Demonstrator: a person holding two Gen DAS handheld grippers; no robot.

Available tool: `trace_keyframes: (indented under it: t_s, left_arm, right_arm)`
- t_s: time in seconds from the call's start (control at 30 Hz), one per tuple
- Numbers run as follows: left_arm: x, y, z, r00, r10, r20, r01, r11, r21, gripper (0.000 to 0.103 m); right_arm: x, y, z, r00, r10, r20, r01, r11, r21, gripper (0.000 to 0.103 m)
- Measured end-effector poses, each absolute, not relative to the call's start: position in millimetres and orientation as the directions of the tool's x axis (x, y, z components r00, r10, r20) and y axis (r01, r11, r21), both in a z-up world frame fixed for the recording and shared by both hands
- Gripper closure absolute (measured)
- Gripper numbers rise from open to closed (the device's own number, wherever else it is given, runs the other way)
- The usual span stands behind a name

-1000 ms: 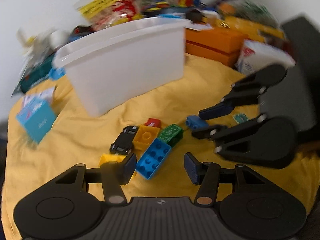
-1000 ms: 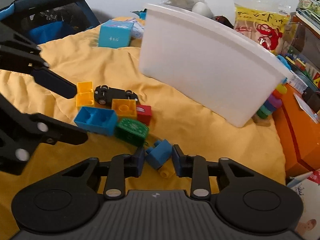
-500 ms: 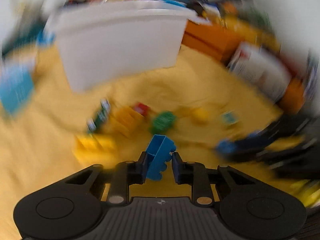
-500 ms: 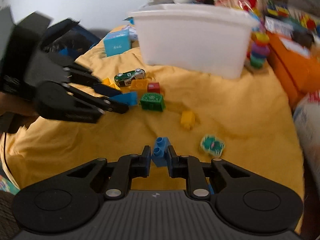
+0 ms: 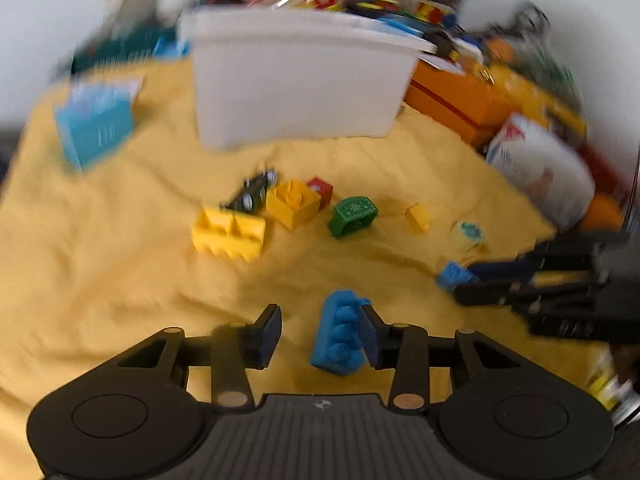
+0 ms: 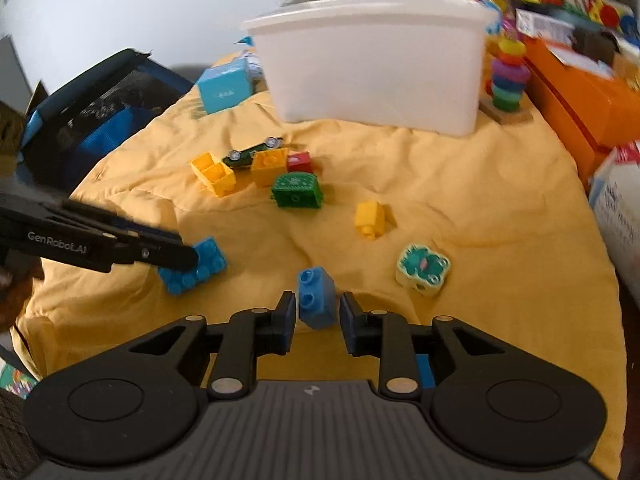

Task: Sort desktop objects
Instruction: 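Grasp a long blue brick with the left tool while the right tool grasps a small blue brick, then carry both blue bricks over the white bin and open both tools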

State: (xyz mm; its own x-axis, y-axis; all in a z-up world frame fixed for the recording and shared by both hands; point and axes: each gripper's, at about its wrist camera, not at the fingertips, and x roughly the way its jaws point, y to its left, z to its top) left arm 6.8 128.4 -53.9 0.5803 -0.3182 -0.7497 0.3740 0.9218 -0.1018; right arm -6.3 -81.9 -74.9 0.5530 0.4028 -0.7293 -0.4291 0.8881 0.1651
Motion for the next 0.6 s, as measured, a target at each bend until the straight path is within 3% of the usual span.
trace_keyframes:
  t_s: [0.17,0.37,0.47,0.53,0.6]
  left_arm:
    - [-4,109,-49,0.579,-0.327,-0.747,0.469,0.883,-0.023,0.056]
    - [7,110,-65,0.570,-0.274,-0.775,0.442,0.897,0.008,0.056]
    - [10,112,-74,0.530,-0.305,-0.791,0.450,0.892,-0.043,0.075]
    - [8,112,-72,0.531,-0.312,-0.788,0.456,0.889,-0.045,0.076]
    - [8,113,-65,0.539,-0.323,-0.778,0.457,0.888,-0.052,0.076]
  right_arm:
    - [-8,-77,-71,0.562,0.403,-0.722,-0.464,0.877,0.128,0.074]
    - [-4,-70,-74,0.567,0.388,-0.727,-0.476,0.874,0.096,0.073]
    - [-1,-66,-82,0.558,0.383,-0.736,-0.486,0.870,0.085,0.073]
    - [-1,-64,-87,0.546,0.375,-0.749,-0.492,0.867,0.075,0.076]
    - [-3,-65,-86,0.549,0.378,-0.745,-0.500,0.863,0.069,0.086]
